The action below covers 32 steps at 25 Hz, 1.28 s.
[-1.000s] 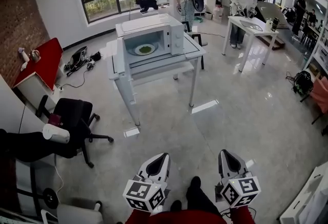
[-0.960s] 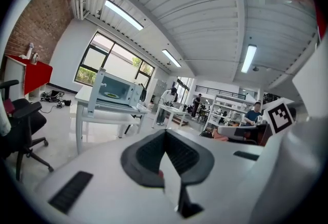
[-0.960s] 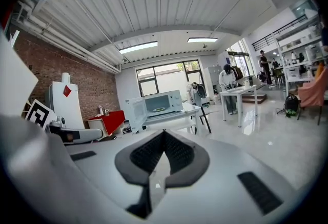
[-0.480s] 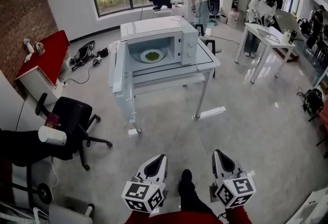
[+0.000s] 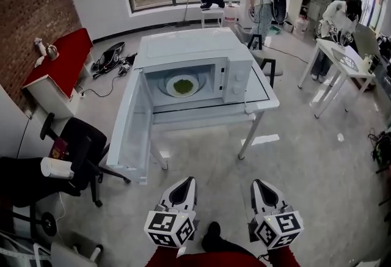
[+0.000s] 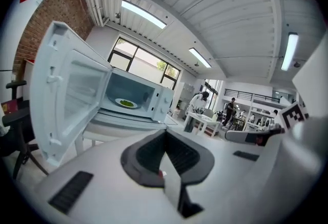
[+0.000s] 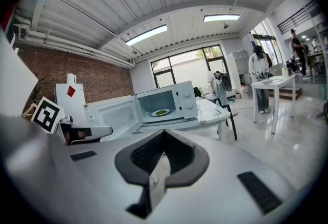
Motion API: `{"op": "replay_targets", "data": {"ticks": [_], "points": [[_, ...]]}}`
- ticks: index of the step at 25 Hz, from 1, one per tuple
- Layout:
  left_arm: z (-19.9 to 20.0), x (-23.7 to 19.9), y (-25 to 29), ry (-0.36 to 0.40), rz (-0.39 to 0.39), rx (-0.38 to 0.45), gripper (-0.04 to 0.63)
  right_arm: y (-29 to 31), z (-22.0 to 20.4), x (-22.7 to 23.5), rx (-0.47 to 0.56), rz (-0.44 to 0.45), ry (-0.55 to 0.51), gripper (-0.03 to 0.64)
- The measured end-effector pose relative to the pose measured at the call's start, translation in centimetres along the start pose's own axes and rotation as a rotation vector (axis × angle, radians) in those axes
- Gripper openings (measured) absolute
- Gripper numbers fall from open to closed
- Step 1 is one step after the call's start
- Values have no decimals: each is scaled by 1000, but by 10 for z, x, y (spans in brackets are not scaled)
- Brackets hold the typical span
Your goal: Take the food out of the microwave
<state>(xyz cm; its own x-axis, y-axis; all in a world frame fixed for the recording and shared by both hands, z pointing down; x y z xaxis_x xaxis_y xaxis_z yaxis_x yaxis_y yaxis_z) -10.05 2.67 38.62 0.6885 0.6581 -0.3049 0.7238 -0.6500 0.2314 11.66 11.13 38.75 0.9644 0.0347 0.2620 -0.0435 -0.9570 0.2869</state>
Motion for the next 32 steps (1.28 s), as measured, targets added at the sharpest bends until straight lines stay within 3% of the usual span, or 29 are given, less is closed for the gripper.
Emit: {"op": "replay_targets", "data": {"ticks": [10, 16, 22, 32], "points": [[33, -24, 73, 22, 140, -32, 8, 74, 38, 20, -7, 110, -9, 14], [41, -63, 103, 65, 188, 9, 8, 121, 35, 11, 11, 158, -17, 14], [59, -95, 133, 70, 135, 79, 8, 171, 52, 8, 7, 170, -52, 14], [70, -140, 168, 18, 140, 38, 8, 216, 69, 8, -38, 179, -74, 14]]}}
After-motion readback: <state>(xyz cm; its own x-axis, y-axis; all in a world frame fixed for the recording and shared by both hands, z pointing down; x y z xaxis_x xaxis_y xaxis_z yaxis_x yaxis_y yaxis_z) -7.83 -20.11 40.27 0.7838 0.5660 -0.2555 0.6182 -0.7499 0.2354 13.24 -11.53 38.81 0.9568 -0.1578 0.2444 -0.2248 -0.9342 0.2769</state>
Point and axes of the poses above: the fingertips, and each gripper's own axes: y forward along the fingers, x to its right, z out of its top, the point moved 7 cm from there along -y, backward along the fingers, and after that the axes turned 5 degrees about -z, right-handed, at the moved point
